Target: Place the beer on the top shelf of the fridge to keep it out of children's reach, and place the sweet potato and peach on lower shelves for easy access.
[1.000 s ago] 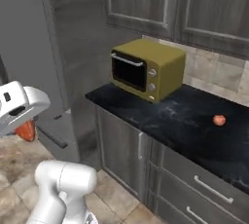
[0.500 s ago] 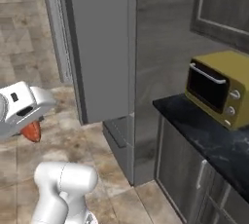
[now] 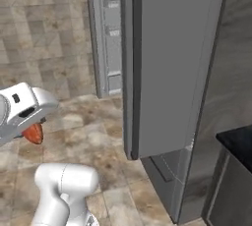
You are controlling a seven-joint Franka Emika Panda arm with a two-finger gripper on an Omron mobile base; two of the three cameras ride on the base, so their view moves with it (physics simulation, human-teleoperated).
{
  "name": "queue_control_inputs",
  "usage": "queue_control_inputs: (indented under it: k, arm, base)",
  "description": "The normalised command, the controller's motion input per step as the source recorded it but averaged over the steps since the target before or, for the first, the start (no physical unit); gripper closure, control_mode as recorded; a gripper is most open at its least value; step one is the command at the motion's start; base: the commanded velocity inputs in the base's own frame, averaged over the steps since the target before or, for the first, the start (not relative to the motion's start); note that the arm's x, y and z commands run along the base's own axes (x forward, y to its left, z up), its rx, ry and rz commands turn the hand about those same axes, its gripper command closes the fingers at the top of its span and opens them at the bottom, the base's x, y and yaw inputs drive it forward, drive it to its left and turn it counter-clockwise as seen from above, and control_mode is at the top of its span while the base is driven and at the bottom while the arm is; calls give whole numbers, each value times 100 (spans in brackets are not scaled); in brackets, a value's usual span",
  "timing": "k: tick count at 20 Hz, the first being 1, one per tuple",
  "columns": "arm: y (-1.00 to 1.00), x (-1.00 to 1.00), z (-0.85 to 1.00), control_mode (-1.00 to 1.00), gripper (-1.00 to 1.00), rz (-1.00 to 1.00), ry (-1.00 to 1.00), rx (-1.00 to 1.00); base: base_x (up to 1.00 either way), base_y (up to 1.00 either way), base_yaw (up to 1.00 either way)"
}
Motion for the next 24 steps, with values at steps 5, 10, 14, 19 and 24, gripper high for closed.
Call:
queue_control_inputs:
  k: [5,10,14,19,24]
  arm:
    - [0,0,0,100,100,0,0,0]
    - [0,0,0,100,100,0,0,0]
    - [0,0,0,100,100,0,0,0]
    - [0,0,0,100,100,0,0,0]
    - [0,0,0,100,100,0,0,0]
  base:
    - [75,100,1]
    - [46,91,-25]
    - [35,68,-43]
    - [31,43,-49]
    - [40,23,-53]
